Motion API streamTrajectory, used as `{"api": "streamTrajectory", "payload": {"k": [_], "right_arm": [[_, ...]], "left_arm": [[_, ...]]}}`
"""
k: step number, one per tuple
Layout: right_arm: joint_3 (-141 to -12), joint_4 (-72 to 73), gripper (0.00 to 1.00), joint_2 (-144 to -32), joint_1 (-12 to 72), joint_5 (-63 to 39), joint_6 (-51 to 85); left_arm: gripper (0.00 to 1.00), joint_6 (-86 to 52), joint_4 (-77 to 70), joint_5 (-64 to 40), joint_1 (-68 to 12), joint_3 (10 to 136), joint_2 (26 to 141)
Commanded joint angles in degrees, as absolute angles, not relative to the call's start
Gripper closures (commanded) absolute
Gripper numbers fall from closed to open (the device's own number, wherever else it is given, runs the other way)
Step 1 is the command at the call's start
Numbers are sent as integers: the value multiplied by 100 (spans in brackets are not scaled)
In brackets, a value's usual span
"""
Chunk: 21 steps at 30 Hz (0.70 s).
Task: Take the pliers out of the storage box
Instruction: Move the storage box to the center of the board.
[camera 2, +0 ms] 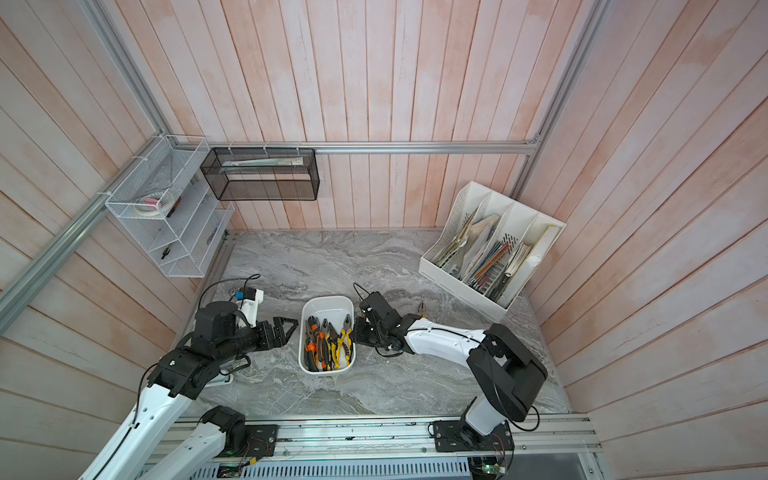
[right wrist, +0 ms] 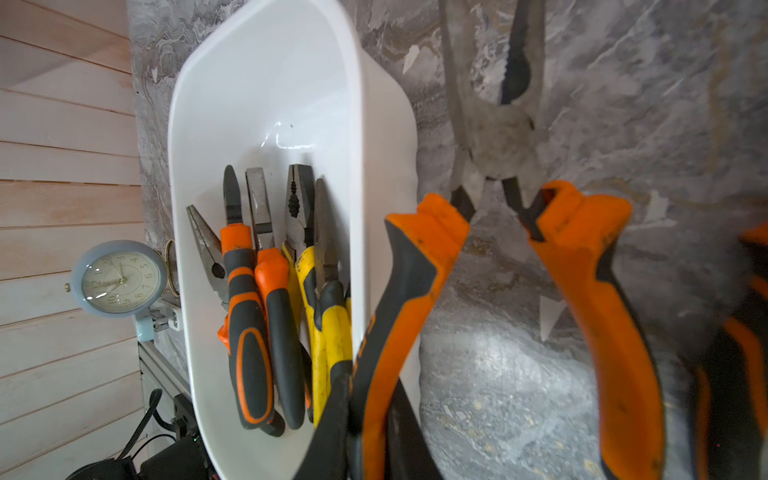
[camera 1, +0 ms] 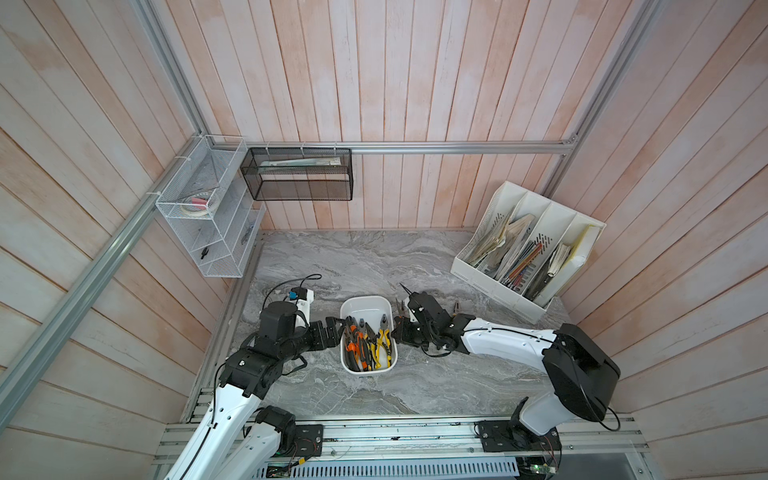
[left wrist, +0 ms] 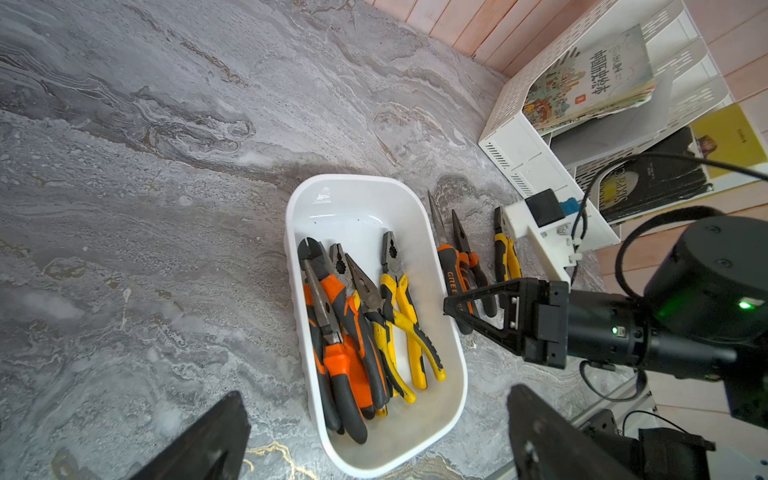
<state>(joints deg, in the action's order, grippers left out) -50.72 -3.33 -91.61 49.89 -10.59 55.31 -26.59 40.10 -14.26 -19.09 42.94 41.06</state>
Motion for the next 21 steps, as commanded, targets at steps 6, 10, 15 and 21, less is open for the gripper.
{"api": "streamTrajectory", "payload": {"k": [6, 10, 15, 21], "right_arm": [[-6018, -93, 100, -10170, 5424, -1364, 5629], [-6289, -152, 100, -10340, 5493, -1319, 5716], [-6459, -655, 100, -10119, 5494, -974, 5547], [-5966, -663, 100, -9704, 5162, -1001, 5487]], "left_arm": [[0, -2720, 4007, -1212, -1949, 4228, 4085], [0, -2721, 4007, -1191, -1977, 4228, 4066], [0, -2721, 4008, -1187, -1983, 4230, 4045], [0, -2722, 4008, -1168, -1991, 4228, 4053]]}}
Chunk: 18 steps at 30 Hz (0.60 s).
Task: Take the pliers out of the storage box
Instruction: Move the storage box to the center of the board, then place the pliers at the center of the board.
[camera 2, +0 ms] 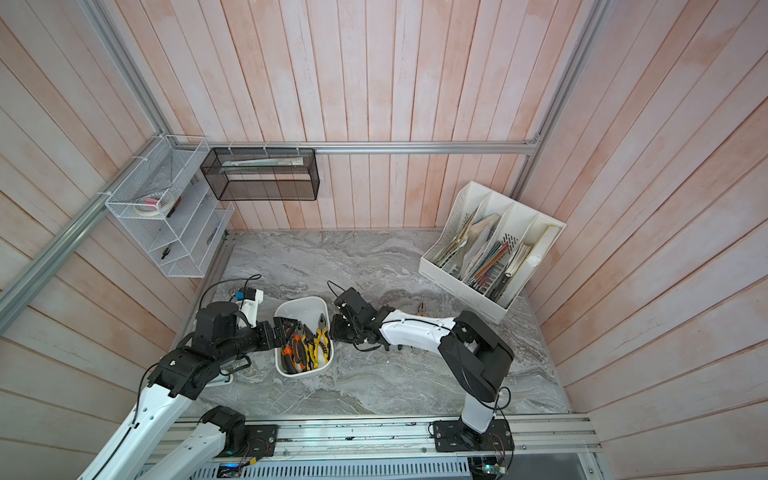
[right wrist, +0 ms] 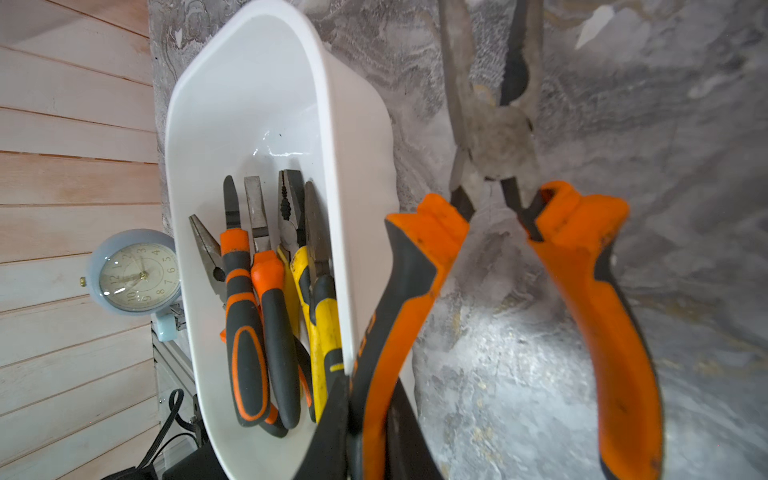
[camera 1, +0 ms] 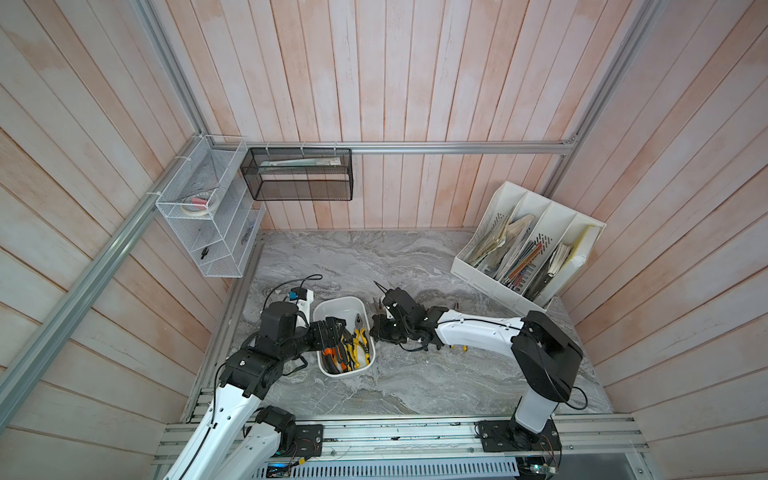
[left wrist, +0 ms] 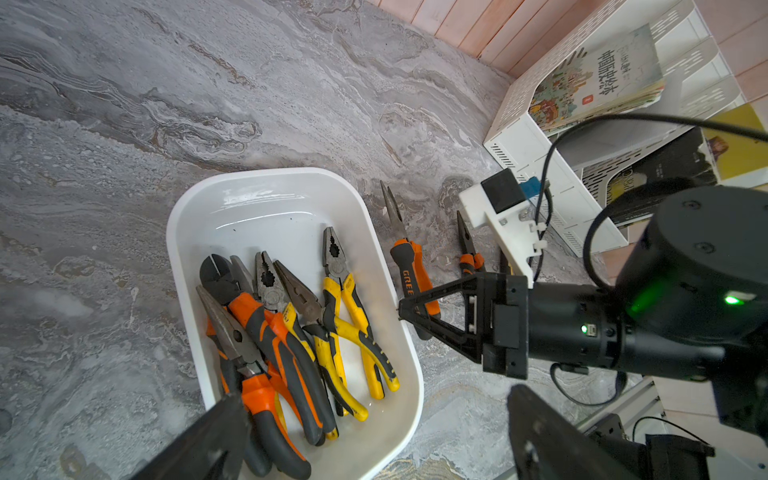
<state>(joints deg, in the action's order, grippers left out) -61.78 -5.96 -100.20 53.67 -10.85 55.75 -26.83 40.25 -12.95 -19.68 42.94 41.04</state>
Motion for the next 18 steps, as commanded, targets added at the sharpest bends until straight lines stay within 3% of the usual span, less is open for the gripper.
{"api": "streamTrajectory", "payload": {"k": [1, 8, 14, 18], "right_arm": [[-5846, -560, 100, -9675, 5099, -1078, 5508], [-5780, -515, 100, -9947, 4938, -1344, 5421], [-6453, -1488, 63, -10519, 4934, -1287, 5065], [-7039, -2563, 50, -10760, 4937, -865, 4887]], "left_arm": [[0, -2722, 4008, -1169, -1995, 4228, 4058], [0, -2718, 4008, -1169, -2000, 4228, 4052], [0, -2722, 4007, -1149, -2004, 4233, 4040], [0, -2720, 4016, -1138, -2010, 4230, 4050]]}}
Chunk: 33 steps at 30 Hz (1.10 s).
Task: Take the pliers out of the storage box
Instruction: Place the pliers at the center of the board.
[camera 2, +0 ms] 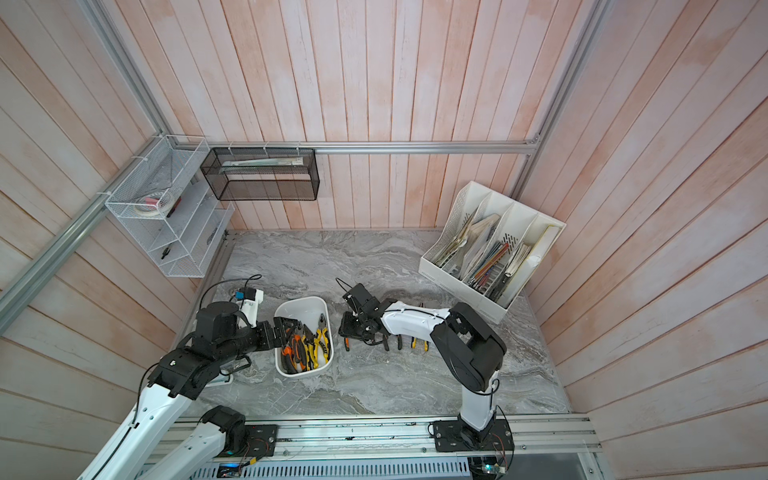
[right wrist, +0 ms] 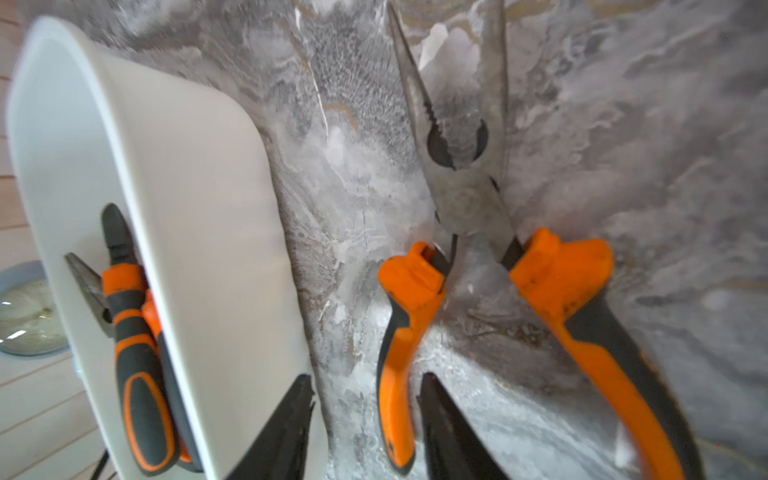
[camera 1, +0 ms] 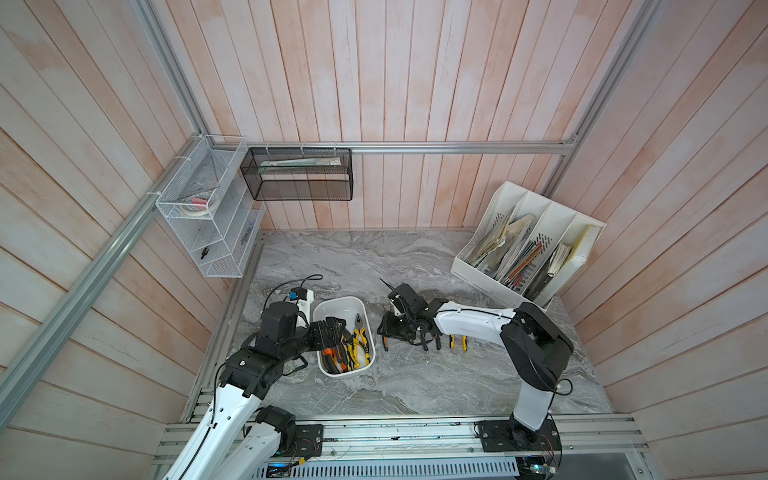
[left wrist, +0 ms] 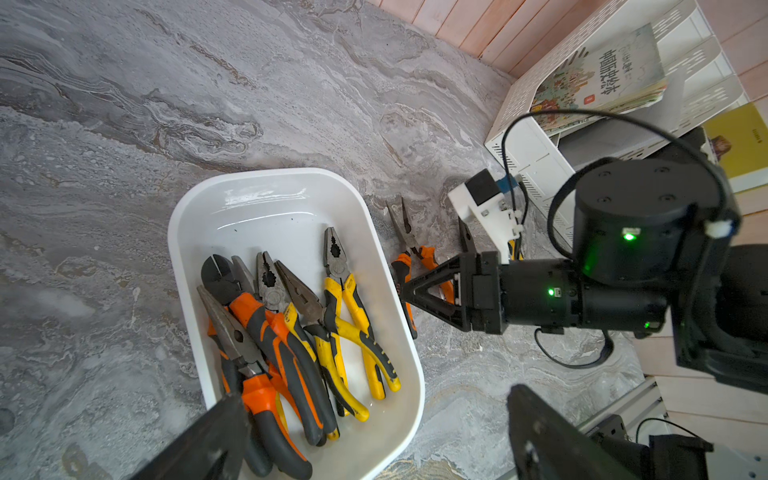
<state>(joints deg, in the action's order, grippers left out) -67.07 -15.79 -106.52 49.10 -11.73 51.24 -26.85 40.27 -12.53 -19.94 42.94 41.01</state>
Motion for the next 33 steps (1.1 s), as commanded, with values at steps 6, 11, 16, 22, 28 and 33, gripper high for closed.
{"api": "streamTrajectory", "payload": {"k": [6, 11, 16, 22, 28, 33], "right_arm": [[-7540, -3495, 34, -10848, 4939, -598, 4600], [-7769, -3777, 23, -10679, 4935, -455, 4209], [-8218, -4153, 22, -10819, 4793, -100, 3928], [-9055, -4491, 22, -11468, 4638, -37, 3472], [-10025, -4956, 22, -12217, 4524, 117, 3184], [-10267, -5072, 24, -12514, 4465, 140, 3094]], "left_arm": [[0, -2719, 4008, -1142, -2012, 4228, 4037], [0, -2721, 4002, -1143, -2010, 4228, 4040], [0, -2709, 4000, -1151, -2012, 4228, 4030], [0, -2718, 4008, -1116, -2012, 4239, 4022], [0, -2715, 4008, -1107, -2012, 4228, 3992], [0, -2707, 4003, -1124, -2009, 4228, 3995]]}}
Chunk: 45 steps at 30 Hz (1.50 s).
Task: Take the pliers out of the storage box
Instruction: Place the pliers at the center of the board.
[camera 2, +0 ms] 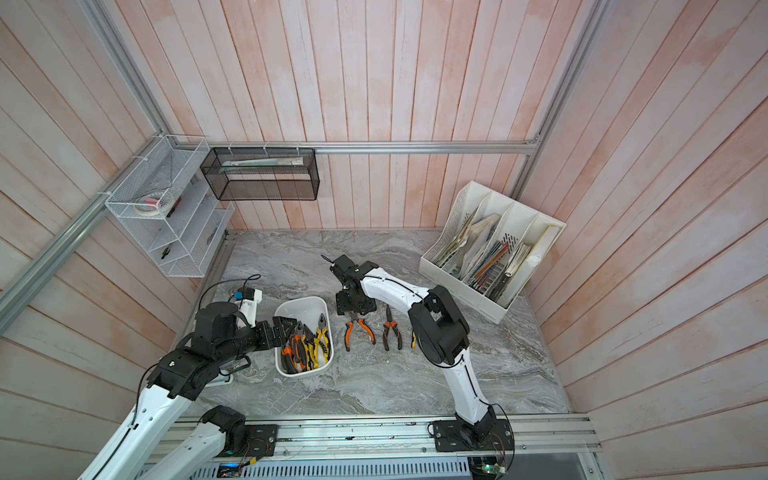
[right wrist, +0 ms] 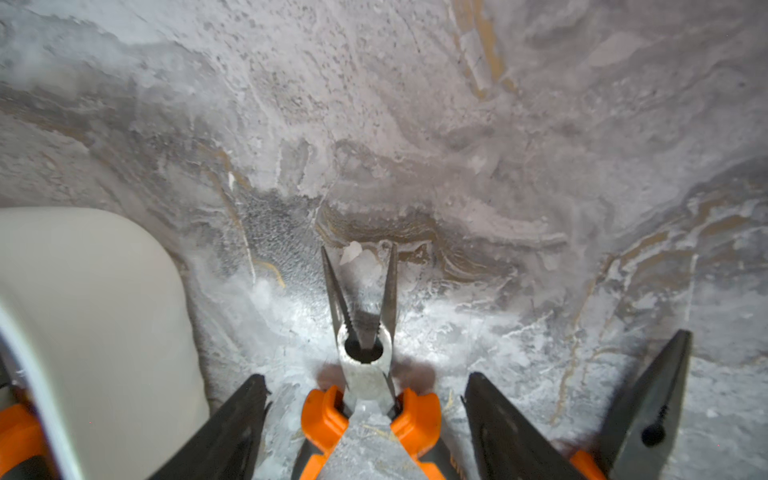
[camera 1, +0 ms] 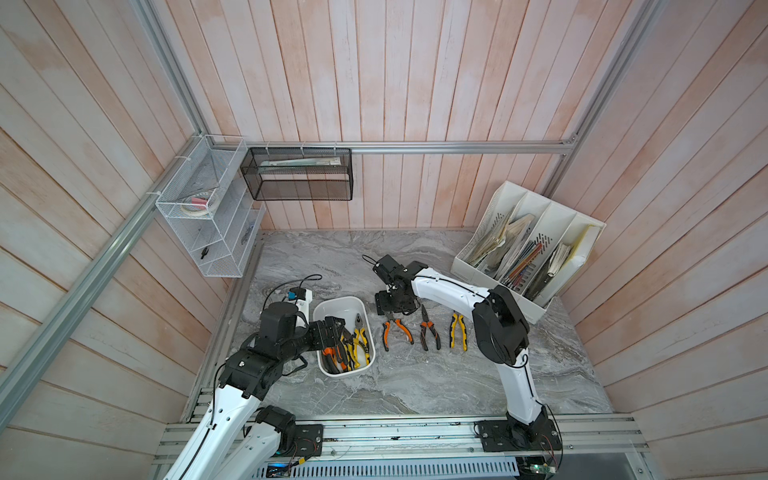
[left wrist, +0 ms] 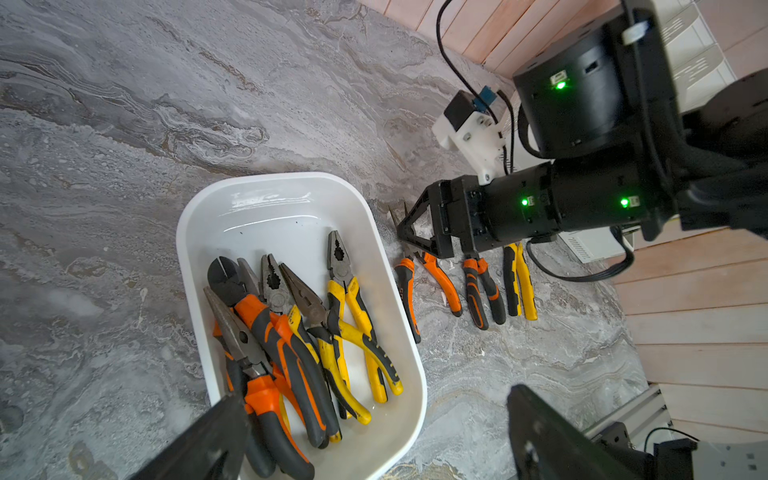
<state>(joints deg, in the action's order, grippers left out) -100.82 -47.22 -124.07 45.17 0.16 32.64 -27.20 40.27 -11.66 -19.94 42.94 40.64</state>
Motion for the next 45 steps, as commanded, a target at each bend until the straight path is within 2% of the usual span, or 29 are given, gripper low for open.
{"api": "streamTrajectory", "payload": {"k": [1, 15, 18, 28, 35, 37, 38, 45], "right_arm": [[-10258, -5056, 24, -12548, 4460, 116, 3093], [-10243, -4853, 35, -12833, 4464, -134, 3120], [-10282, -4867, 42, -12904, 4463, -181, 3112], [-10203, -4926, 74, -12929, 4464, -58, 3206], [-10200, -4930, 84, -12792, 4459, 32, 3264], [-10227, -4985, 83, -12777, 4460, 74, 3283], [-10246, -5019, 79, -12771, 4465, 84, 3300], [-10265, -5165, 44, -12503, 4465, 263, 3440]], "left_arm": [[0, -2703, 4008, -1125, -2005, 4228, 4007], [0, -2698, 4008, -1125, -2012, 4228, 4040], [0, -2699, 4008, -1123, -2013, 4229, 4036], [0, -2700, 4008, -1106, -2005, 4228, 4028], [0, -2698, 4008, -1113, -2012, 4228, 4032], [0, -2699, 4007, -1104, -2011, 4228, 4034], [0, -2699, 4008, -1107, -2012, 4228, 4029], [0, -2704, 4006, -1113, -2012, 4228, 4035]]}}
